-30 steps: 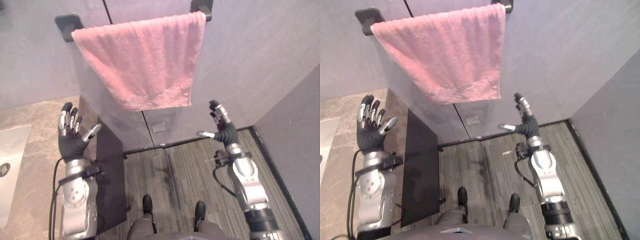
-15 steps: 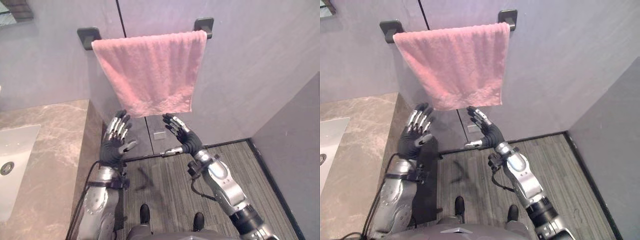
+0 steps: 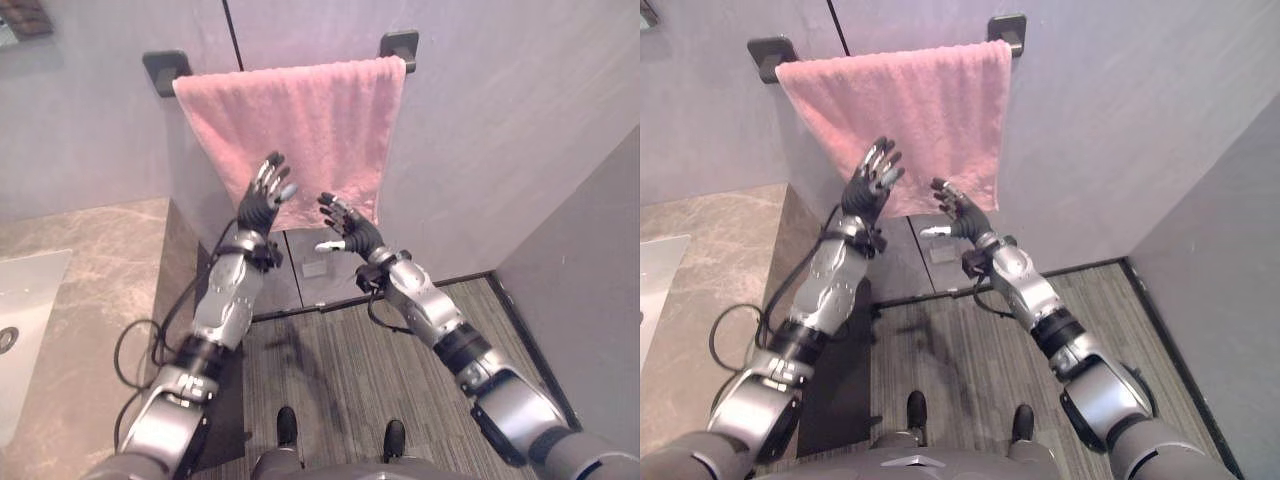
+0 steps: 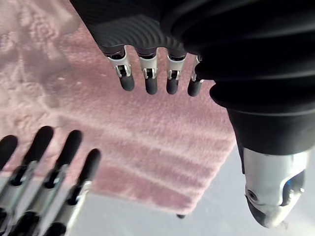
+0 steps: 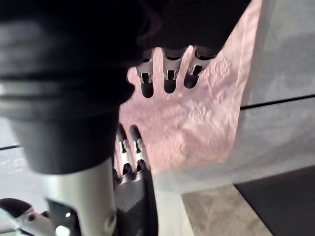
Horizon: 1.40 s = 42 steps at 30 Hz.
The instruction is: Organize washtable
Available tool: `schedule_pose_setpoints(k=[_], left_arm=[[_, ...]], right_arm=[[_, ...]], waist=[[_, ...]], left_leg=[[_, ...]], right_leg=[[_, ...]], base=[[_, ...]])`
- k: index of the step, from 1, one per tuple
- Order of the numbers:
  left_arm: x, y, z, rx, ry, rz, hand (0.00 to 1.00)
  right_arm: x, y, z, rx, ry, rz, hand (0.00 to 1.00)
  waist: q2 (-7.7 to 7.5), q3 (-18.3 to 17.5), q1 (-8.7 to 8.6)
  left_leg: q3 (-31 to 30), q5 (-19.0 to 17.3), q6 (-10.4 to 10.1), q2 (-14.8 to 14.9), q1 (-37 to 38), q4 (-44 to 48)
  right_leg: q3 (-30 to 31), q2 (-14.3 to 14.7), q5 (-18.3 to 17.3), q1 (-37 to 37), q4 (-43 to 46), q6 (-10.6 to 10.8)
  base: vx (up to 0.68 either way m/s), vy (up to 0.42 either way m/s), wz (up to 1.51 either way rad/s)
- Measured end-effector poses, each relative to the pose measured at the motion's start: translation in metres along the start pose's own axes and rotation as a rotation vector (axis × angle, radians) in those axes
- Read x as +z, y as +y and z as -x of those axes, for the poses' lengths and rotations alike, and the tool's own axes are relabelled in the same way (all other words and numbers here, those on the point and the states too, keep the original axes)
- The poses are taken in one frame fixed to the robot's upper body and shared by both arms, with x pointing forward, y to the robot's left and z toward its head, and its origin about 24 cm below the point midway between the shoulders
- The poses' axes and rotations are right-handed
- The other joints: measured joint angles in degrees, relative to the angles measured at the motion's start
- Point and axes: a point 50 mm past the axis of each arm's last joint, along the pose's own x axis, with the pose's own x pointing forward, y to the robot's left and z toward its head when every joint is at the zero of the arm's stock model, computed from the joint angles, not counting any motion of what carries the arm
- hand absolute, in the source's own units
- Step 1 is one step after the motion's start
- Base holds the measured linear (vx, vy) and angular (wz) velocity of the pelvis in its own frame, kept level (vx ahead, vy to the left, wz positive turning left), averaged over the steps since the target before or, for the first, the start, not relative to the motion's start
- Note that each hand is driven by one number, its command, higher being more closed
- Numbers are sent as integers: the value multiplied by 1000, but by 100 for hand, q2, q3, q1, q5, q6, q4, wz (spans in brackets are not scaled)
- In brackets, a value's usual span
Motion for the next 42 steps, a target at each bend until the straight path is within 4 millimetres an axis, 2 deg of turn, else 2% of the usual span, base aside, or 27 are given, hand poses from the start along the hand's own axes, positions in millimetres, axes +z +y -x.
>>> schedule_pose_setpoints(k=[3, 5, 10, 13, 16, 19, 20, 22, 25, 27, 30, 32, 33, 35, 40, 42], left_arm=[[16, 3, -23, 12, -15, -55, 0], [30, -2, -41, 16, -38, -67, 0], [53, -11, -55, 2, -87, -58, 0], [59, -10, -59, 15, -101, -62, 0], [63, -7, -59, 28, -113, -53, 0], [70, 1, -59, 47, -135, -54, 0], [73, 3, -59, 56, -143, -49, 0], [81, 13, -55, 71, -172, -58, 0], [84, 35, -41, 116, -191, -66, 0], [80, 54, -30, 171, -179, -67, 0], [66, 80, -11, 258, -134, -69, 0], [52, 99, 7, 328, -91, -63, 0], [48, 103, 11, 343, -79, -63, 0], [32, 116, 30, 398, -26, -53, 0], [1, 126, 68, 458, 58, -27, 0], [-17, 123, 91, 461, 107, -6, 0]], right_arm=[[15, -6, -17, -53, -5, -44, 0], [32, -7, -32, -92, -26, -99, 0], [57, 3, -48, -88, -69, -128, 0], [72, -5, -53, -128, -94, -137, 0], [87, -27, -54, -232, -120, -186, 0], [110, -53, -48, -311, -189, -201, 0], [116, -69, -42, -361, -207, -198, 0], [124, -93, -30, -437, -234, -188, 0], [129, -114, -18, -497, -242, -135, 0], [127, -126, -8, -529, -231, -86, 0], [109, -148, 13, -597, -216, -111, 0], [84, -160, 29, -659, -164, -116, 0], [78, -162, 32, -671, -149, -121, 0], [52, -166, 45, -699, -84, -108, 0], [25, -165, 70, -713, -61, -103, 0], [4, -165, 88, -733, -8, -81, 0]], waist=[[-65, 197, 14], [-86, 390, 26], [-94, 518, 47], [-96, 560, 73], [-85, 600, 100], [-59, 773, 108], [-49, 812, 113], [-48, 840, 105], [-44, 858, 93], [-44, 858, 88], [-44, 858, 89], [-44, 858, 67], [-44, 858, 56], [-41, 859, 39], [-23, 857, 23], [-15, 851, 28]], left_leg=[[1, 42, -11, 11, -6, 0], [8, 42, -11, 10, -44, 0], [20, 84, -12, 8, -168, 4], [15, 92, -18, 1, -213, 53], [1, 95, -23, 0, -219, 52], [-26, 102, -22, 1, -227, 1], [-52, 100, -23, 0, -260, 0], [-94, 102, -22, 0, -346, 1], [-79, 116, -12, -4, -338, 2], [-79, 117, -12, -4, -330, 21], [-74, 117, -12, -7, -323, 56], [-53, 117, -12, -9, -296, 56], [-47, 117, -12, -9, -285, 55], [-15, 108, -12, -5, -207, 3], [2, 21, -33, -3, -175, 0], [-1, 18, -34, -2, -171, 0]], right_leg=[[2, 9, 20, -10, 0, -14], [12, 7, 39, -41, 0, -15], [19, 8, 87, -166, 0, -15], [13, 5, 87, -204, 0, -15], [0, 4, 86, -201, 0, -15], [-42, 6, 86, -190, 0, -16], [-64, 6, 85, -196, 0, -17], [-107, 9, 86, -259, 0, -17], [-106, 4, 87, -258, 0, -15], [-105, 6, 84, -254, 0, -16], [-104, 4, 78, -246, 0, -24], [-85, 2, 78, -233, 0, -24], [-76, 3, 78, -227, 0, -24], [-30, 3, 72, -174, -1, -30], [44, -3, 44, -184, -2, -60], [44, -5, 24, -178, -3, -53]], base=[[0, 0, 0], [-37, 15, 1], [7, -2, 0], [22, -6, 1], [0, 0, 0], [-37, 8, 5], [-31, 15, 15], [-15, 9, 11], [14, -5, -1], [44, -18, -1], [23, -8, 1], [0, 0, -4], [-16, 5, -6], [-27, 8, -8], [-26, 14, -7], [0, 0, 0]])
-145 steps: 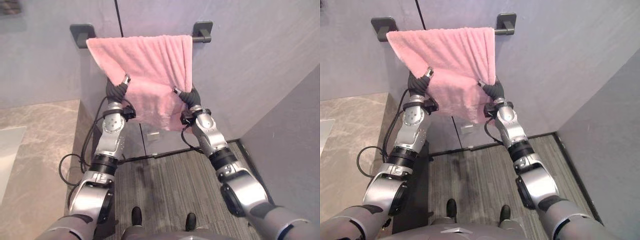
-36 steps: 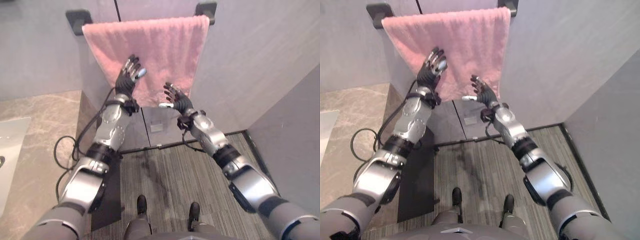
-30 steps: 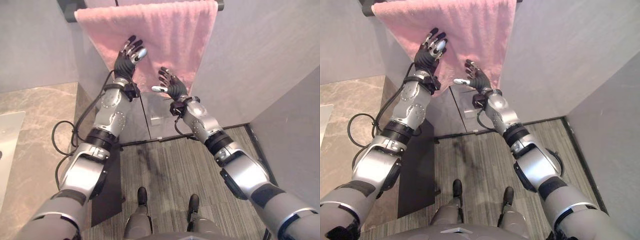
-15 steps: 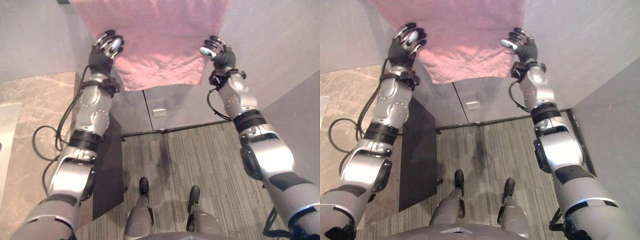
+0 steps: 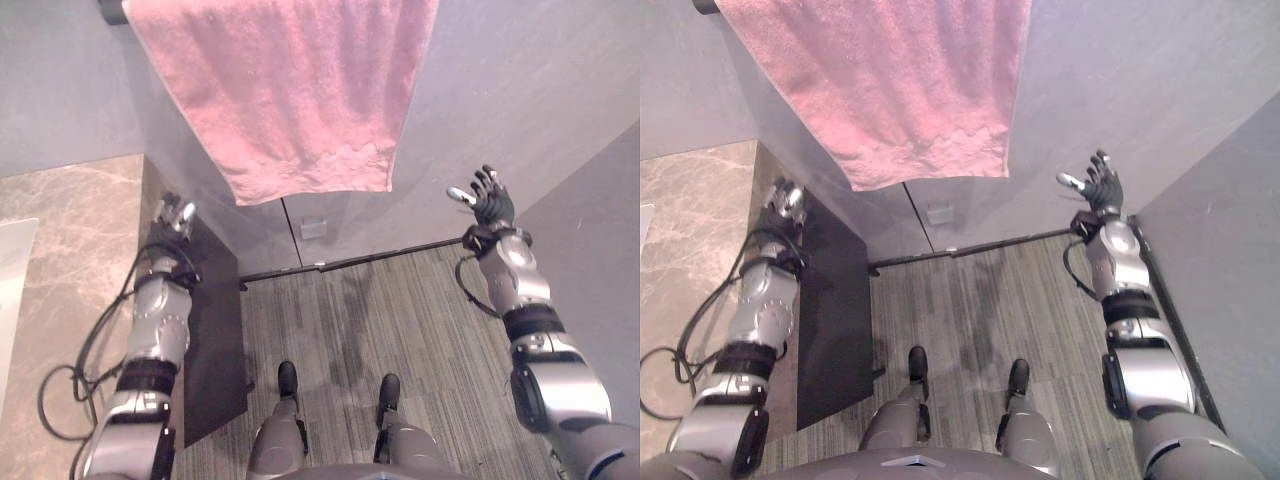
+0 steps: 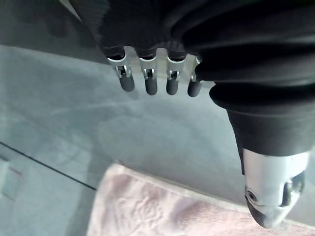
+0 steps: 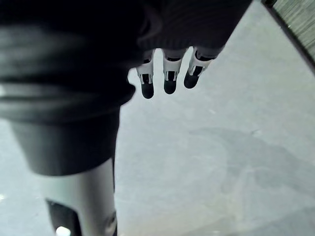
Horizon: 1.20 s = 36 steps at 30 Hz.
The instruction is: Organize washtable
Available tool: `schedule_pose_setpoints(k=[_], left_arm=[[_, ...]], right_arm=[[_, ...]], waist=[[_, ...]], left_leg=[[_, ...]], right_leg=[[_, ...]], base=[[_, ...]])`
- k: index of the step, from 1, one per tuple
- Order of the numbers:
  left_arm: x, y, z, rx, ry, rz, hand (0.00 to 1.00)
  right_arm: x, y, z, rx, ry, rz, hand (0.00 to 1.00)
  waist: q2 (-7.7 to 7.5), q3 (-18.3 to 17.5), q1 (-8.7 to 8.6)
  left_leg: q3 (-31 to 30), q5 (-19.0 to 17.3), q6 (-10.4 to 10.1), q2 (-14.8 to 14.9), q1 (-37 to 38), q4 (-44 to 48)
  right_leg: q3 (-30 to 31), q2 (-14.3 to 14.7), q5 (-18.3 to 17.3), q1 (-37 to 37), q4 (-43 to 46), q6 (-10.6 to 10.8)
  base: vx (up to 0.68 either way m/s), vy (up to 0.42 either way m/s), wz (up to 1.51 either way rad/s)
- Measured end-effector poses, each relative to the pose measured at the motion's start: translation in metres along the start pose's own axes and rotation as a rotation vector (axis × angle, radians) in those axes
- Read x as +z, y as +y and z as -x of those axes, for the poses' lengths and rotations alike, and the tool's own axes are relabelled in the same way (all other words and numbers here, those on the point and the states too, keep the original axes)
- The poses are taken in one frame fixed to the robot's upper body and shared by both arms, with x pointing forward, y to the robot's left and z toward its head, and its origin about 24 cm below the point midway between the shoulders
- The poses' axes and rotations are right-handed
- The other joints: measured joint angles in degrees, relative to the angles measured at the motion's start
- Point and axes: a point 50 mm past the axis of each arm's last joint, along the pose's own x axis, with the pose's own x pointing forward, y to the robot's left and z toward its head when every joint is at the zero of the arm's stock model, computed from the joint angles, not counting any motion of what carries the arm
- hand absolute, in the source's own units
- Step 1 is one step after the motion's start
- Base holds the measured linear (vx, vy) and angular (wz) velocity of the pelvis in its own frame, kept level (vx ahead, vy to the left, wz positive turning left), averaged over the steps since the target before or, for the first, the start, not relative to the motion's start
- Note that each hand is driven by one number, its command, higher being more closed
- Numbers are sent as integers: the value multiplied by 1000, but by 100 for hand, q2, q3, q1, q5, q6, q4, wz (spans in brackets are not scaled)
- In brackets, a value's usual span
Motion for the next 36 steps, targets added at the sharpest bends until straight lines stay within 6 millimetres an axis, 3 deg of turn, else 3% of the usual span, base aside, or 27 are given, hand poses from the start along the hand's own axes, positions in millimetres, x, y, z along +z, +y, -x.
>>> schedule_pose_setpoints(k=[5, 13, 17, 22, 24, 26, 27, 28, 30, 36], left_arm=[[-47, 10, 36, 23, 162, 13, 0], [-89, 14, 79, 21, 323, 19, 0], [-120, 15, 102, 34, 453, -20, 0], [-167, 40, 154, 118, 740, -172, 0], [-182, 51, 178, 154, 864, -234, 0], [-195, 66, 217, 241, 1016, -271, 0], [-197, 69, 225, 265, 1042, -269, 0], [-200, 75, 245, 342, 1093, -235, 0], [-200, 80, 251, 383, 1114, -230, 0], [-198, 89, 264, 410, 1159, -260, 0]], right_arm=[[-55, -15, 31, -34, 146, 9, 0], [-106, -26, 83, -72, 263, -60, 0], [-137, -28, 113, -106, 365, -73, 0], [-197, -34, 176, -162, 634, -66, 0], [-220, -41, 208, -201, 778, -52, 0], [-243, -52, 251, -295, 942, -71, 0], [-246, -55, 261, -324, 972, -82, 0], [-252, -63, 282, -396, 1033, -109, 0], [-253, -72, 295, -470, 1061, -144, 0], [-256, -79, 311, -553, 1106, -189, 0]], waist=[[98, -87, -15], [112, -341, -105], [101, -376, -177], [-6, -598, -198], [-35, -621, -199], [-55, -714, -207], [-56, -731, -213], [-49, -811, -240], [-46, -841, -242], [-20, -752, -320]], left_leg=[[4, -61, 25, -36, 73, 1], [15, -152, 21, -48, 344, 10], [65, -227, 17, -46, 504, 40], [214, -335, 8, -45, 712, 43], [218, -385, -1, -51, 859, 36], [235, -451, -10, -53, 1025, 13], [239, -479, -32, -54, 1066, 4], [244, -523, -42, -58, 1095, 3], [266, -552, -39, -57, 1187, 4], [137, -590, -66, -54, 1345, 64]], right_leg=[[-24, -26, -90, 92, 0, 69], [-17, -34, -178, 338, 1, 116], [8, -33, -202, 469, 1, 119], [148, -35, -255, 580, 1, 139], [148, -40, -312, 719, 1, 145], [149, -45, -408, 853, 16, 168], [149, -48, -431, 888, 23, 184], [147, -56, -484, 897, 86, 184], [175, -66, -551, 906, 200, 172], [117, -145, -1070, 739, 1092, 105]], base=[[36, 2, 3], [76, -23, -2], [52, -16, -7], [42, -9, -14], [0, 0, 0], [0, 0, 0], [0, 0, 0], [0, 0, 0], [8, 8, -7], [-27, 0, 10]])
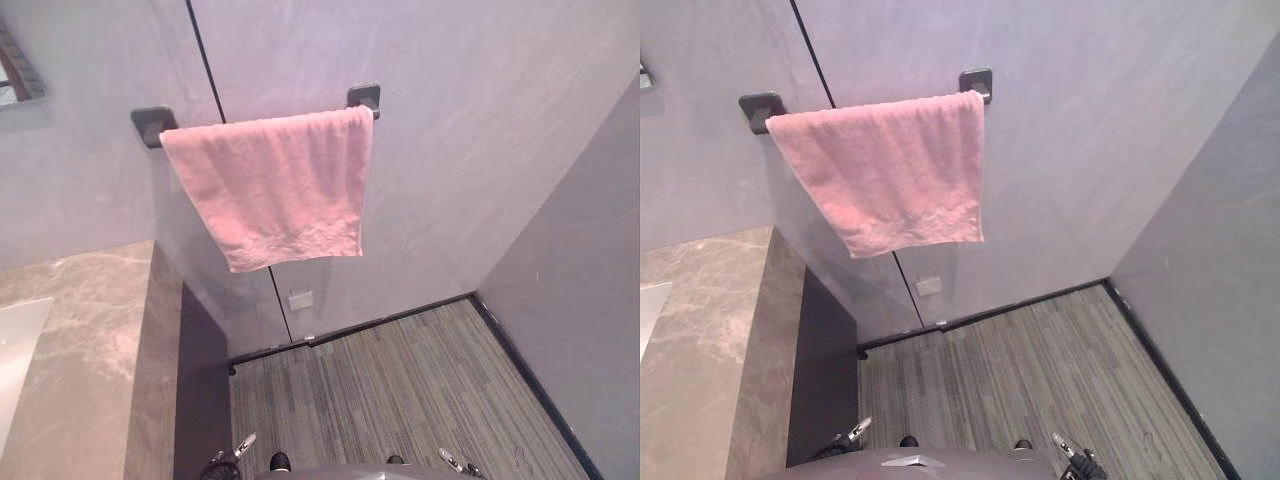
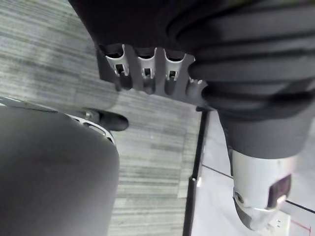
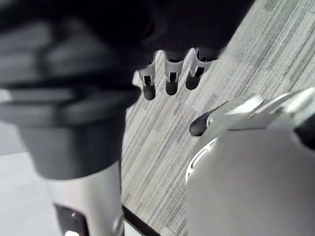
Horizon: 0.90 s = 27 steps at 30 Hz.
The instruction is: Organize washtable
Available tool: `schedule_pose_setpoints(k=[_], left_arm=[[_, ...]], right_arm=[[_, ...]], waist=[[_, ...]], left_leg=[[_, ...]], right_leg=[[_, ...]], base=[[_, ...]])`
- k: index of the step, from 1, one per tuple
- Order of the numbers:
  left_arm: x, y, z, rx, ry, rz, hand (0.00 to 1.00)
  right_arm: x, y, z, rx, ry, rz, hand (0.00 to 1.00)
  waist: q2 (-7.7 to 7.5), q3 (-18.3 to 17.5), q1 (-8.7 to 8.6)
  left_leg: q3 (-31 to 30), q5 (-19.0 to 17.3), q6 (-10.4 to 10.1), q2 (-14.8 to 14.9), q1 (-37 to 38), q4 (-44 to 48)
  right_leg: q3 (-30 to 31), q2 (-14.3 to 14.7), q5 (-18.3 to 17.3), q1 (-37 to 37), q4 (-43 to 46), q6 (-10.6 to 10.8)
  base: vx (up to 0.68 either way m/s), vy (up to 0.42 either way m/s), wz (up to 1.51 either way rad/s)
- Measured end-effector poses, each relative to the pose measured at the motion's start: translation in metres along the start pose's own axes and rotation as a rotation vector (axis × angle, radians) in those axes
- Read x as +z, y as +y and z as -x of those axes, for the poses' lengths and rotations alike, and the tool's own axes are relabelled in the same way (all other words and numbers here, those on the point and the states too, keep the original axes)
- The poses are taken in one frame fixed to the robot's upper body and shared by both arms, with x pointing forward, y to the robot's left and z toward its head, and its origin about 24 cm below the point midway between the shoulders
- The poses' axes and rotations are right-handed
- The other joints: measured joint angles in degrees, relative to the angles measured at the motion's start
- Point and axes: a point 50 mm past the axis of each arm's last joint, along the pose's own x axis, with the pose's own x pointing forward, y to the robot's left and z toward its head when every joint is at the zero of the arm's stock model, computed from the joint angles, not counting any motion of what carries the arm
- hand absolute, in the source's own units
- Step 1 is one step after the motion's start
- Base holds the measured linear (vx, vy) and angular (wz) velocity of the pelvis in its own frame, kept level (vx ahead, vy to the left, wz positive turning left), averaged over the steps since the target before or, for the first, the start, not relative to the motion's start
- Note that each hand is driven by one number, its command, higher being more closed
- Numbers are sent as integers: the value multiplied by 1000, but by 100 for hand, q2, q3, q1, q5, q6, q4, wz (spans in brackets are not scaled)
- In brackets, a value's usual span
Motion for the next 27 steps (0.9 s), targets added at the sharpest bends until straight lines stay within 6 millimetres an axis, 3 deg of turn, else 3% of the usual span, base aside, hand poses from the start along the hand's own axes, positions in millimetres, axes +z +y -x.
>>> schedule_pose_setpoints(k=[5, 6, 7, 8, 9, 10, 11, 12, 13, 14, 15, 16, 17, 18, 19, 20, 22, 25, 27], left_arm=[[1, 0, 0, 6, -10, 73, 0], [0, -2, 1, 5, -13, 84, 0], [4, -5, 0, -2, -29, 78, 0], [18, -9, -2, -18, -72, 66, 0], [28, -7, -3, -12, -94, 83, 0], [28, -4, -4, -2, -89, 77, 0], [23, -1, -2, 2, -78, 68, 0], [22, -3, -2, -5, -75, 60, 0], [25, -11, -3, -30, -80, 32, 0], [40, -18, -6, -58, -118, -17, 0], [49, -26, -7, -82, -135, -30, 0], [52, -32, -7, -110, -140, -55, 0], [52, -37, -7, -125, -136, -89, 0], [56, -41, -7, -138, -148, -112, 0], [68, -47, -7, -155, -184, -151, 0], [76, -52, -7, -172, -212, -205, 0], [79, -58, -6, -190, -228, -234, 0], [78, -56, -6, -185, -238, -261, 0], [75, -47, -7, -148, -225, -225, 0]], right_arm=[[19, 12, -4, 45, -29, 98, 0], [30, 18, -5, 67, -56, 156, 0], [37, 23, -6, 82, -75, 174, 0], [41, 31, -6, 102, -90, 193, 0], [51, 48, -6, 142, -129, 189, 0], [55, 54, -5, 160, -154, 188, 0], [61, 55, -4, 169, -186, 187, 0], [62, 54, -4, 168, -191, 187, 0], [67, 56, -3, 175, -218, 184, 0], [64, 54, -4, 174, -199, 182, 0], [61, 53, -4, 168, -184, 181, 0], [60, 52, -5, 161, -177, 169, 0], [62, 53, -5, 159, -180, 165, 0], [64, 54, -5, 160, -184, 161, 0], [64, 59, -5, 170, -175, 156, 0], [63, 63, -5, 182, -172, 192, 0], [62, 67, -4, 196, -172, 261, 0], [62, 75, -3, 228, -181, 319, 0], [62, 78, -2, 245, -191, 334, 0]], waist=[[46, 215, 12], [190, 247, 19], [221, 257, 3], [196, 328, 18], [27, 456, 66], [4, 516, 67], [97, 521, 76], [185, 503, 51], [432, 548, -9], [264, 430, -149], [277, 432, -189], [286, 458, -98], [352, 496, -159], [362, 531, -169], [155, 650, -151], [-11, 717, -152], [-153, 829, -195], [-173, 836, -211], [-195, 847, -213]], left_leg=[[-759, 94, -121, 24, -696, 382], [-1037, 443, -70, 28, -963, 322], [-1251, 967, -89, 17, -1111, 11], [-781, 1132, 27, -103, -1496, 192], [634, -207, 567, -102, -1916, 2106], [1073, -679, 704, -48, -1985, 3089], [1409, -1282, 583, 111, -1814, 4157], [1420, -1485, 464, 183, -1764, 4273], [1313, -1483, 405, 144, -1898, 4005], [857, -1423, 314, -438, -1694, 2943], [657, -1555, 294, -521, -1657, 2894], [795, -1845, 281, -284, -1462, 3513], [743, -2024, 242, -234, -977, 2914], [768, -2033, 313, -319, -865, 2563], [845, -1795, 535, -538, -768, 2102], [887, -1496, 597, -765, -623, 1648], [922, -1173, 751, -979, -332, 1122], [807, -929, 977, -984, -340, 1077], [443, -788, 1067, -984, -458, 1213]], right_leg=[[-694, -62, -314, -226, 485, -67], [-962, -28, -397, -369, 681, -137], [-1114, 72, -465, -473, 614, -335], [-1623, -13, -282, -442, 346, -452], [-1965, -256, -241, -451, 481, -433], [-2159, -360, -282, -417, 621, -497], [-2561, -393, -385, -342, 887, -660], [-2733, -355, -444, -317, 985, -722], [-2937, -279, -656, -316, 1196, -677], [-2706, -257, -580, -482, 788, -656], [-2906, -281, -415, -464, 623, -595], [-3064, -266, -230, -478, 620, -551], [-3116, -264, -225, -576, 795, -560], [-3106, -294, -226, -683, 899, -565], [-3040, -488, -226, -880, 1093, -576], [-2919, -680, -221, -1027, 1289, -573], [-2473, -817, -148, -1097, 1484, -414], [-882, -636, -45, -1283, 1766, -104], [-374, -692, -425, -1206, 2669, -180]], base=[[-74, -61, 80], [-134, -70, 135], [-162, -4, 207], [213, 180, 202], [510, 265, 168], [921, 306, 112], [749, 204, 89], [652, 212, 126], [357, 139, 176], [279, 9, 202], [498, -137, 156], [594, -223, 84], [540, -106, 43], [232, -4, 26], [91, 60, 13], [84, 38, 5], [138, 22, -5], [148, 118, 20], [94, 82, 88]])
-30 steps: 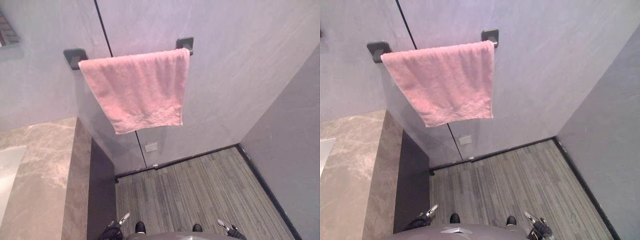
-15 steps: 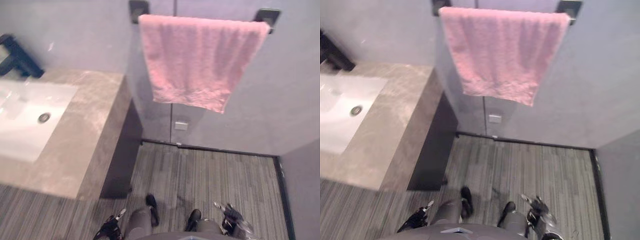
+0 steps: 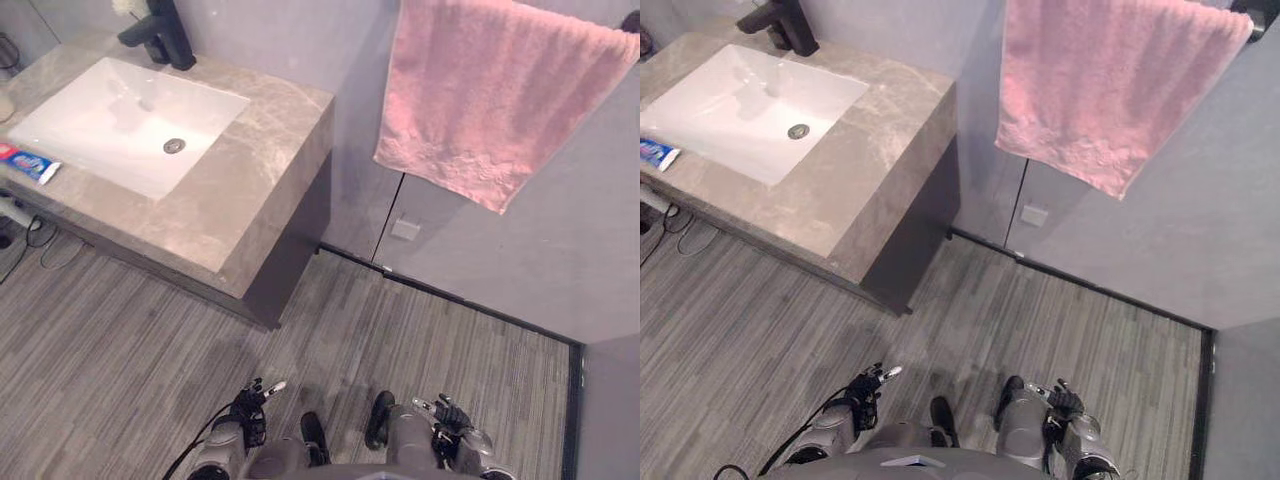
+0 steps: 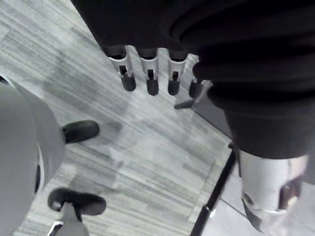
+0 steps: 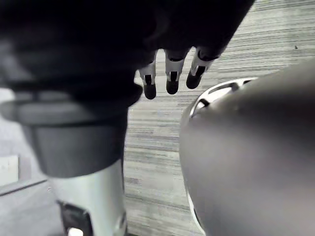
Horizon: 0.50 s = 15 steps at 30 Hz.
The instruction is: Organize washtable
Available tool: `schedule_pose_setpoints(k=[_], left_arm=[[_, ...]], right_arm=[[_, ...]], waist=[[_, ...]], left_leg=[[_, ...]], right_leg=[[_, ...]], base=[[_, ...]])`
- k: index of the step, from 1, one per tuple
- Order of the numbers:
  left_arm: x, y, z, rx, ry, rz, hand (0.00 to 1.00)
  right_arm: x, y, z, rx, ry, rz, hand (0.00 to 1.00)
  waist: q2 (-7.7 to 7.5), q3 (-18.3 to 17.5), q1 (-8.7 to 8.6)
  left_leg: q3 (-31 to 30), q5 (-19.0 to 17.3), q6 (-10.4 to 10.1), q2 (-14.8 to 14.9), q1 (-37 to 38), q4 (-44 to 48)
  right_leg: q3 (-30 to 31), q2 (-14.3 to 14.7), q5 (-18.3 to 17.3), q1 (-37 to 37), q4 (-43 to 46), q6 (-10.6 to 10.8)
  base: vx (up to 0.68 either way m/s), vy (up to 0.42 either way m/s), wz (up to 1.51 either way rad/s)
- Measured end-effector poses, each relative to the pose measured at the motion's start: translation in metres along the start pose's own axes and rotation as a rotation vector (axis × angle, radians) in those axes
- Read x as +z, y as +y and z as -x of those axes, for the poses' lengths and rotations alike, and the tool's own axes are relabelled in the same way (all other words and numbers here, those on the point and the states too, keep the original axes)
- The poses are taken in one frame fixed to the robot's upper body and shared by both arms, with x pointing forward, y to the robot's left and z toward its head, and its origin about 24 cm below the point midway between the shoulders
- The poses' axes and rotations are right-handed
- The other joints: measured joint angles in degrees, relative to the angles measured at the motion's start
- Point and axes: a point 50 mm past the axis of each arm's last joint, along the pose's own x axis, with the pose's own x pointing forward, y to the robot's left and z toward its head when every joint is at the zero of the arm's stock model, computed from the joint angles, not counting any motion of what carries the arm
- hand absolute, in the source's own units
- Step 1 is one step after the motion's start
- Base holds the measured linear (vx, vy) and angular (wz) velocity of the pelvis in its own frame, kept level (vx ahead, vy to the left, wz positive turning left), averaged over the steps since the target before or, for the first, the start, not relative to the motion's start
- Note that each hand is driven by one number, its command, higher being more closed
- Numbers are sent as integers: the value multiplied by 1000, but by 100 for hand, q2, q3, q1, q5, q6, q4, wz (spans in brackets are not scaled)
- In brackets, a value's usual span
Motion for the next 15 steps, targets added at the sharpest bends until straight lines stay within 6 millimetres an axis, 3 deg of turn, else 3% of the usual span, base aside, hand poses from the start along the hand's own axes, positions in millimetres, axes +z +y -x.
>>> schedule_pose_setpoints(k=[2, 5, 7, 8, 9, 11, 13, 14, 15], left_arm=[[-15, 10, 5, 45, 35, 38, 0], [-56, 37, 23, 145, 152, 100, 0], [-82, 48, 37, 198, 239, 131, 0], [-100, 48, 46, 216, 304, 157, 0], [-106, 48, 49, 222, 327, 167, 0], [-123, 38, 57, 211, 380, 203, 0], [-125, 36, 58, 204, 389, 197, 0], [-119, 30, 53, 179, 371, 180, 0], [-112, 25, 48, 165, 349, 191, 0]], right_arm=[[-5, 5, 1, 18, 8, 11, 0], [-5, 13, 1, 56, 7, 41, 0], [-5, 20, 1, 86, 7, 91, 0], [2, 26, -1, 111, -8, 147, 0], [5, 29, -2, 122, -15, 164, 0], [15, 33, -3, 143, -38, 246, 0], [20, 39, -4, 169, -60, 306, 0], [23, 42, -3, 180, -82, 320, 0], [25, 43, -4, 180, -85, 322, 0]], waist=[[-25, -19, 57], [-114, -148, 314], [-225, -318, 451], [-244, -389, 550], [-186, -437, 557], [89, -509, 714], [276, -464, 729], [469, -336, 683], [563, -229, 666]], left_leg=[[-380, 207, -42, -3, -37, -41], [-830, 571, -204, -27, -269, -129], [-1041, 801, -316, -63, -582, -152], [-1160, 1025, -401, -59, -869, -117], [-1251, 1121, -452, -2, -1022, -120], [-1613, 1527, -611, 318, -1426, -265], [-2015, 1787, -725, 552, -1689, -444], [-2167, 1663, -698, 711, -1797, -549], [-2087, 1305, -740, 818, -1796, -669]], right_leg=[[268, 58, -323, 406, 479, 71], [1020, 198, -581, 1066, 1018, 367], [1511, 355, -515, 1426, 778, 450], [1701, 503, -911, 1577, 306, 451], [1692, 611, -1058, 1589, 120, 333], [1570, 1093, -1450, 1692, -619, 40], [1331, 1552, -1655, 1805, -1118, -179], [1176, 1851, -1650, 1905, -1408, -253], [984, 1962, -1529, 1940, -1546, -459]], base=[[178, -18, 120], [165, -42, 74], [16, -73, 62], [-130, -103, 63], [-268, -104, 64], [-311, -109, 57], [-388, -132, 83], [-497, -97, 130], [-454, -79, 133]])
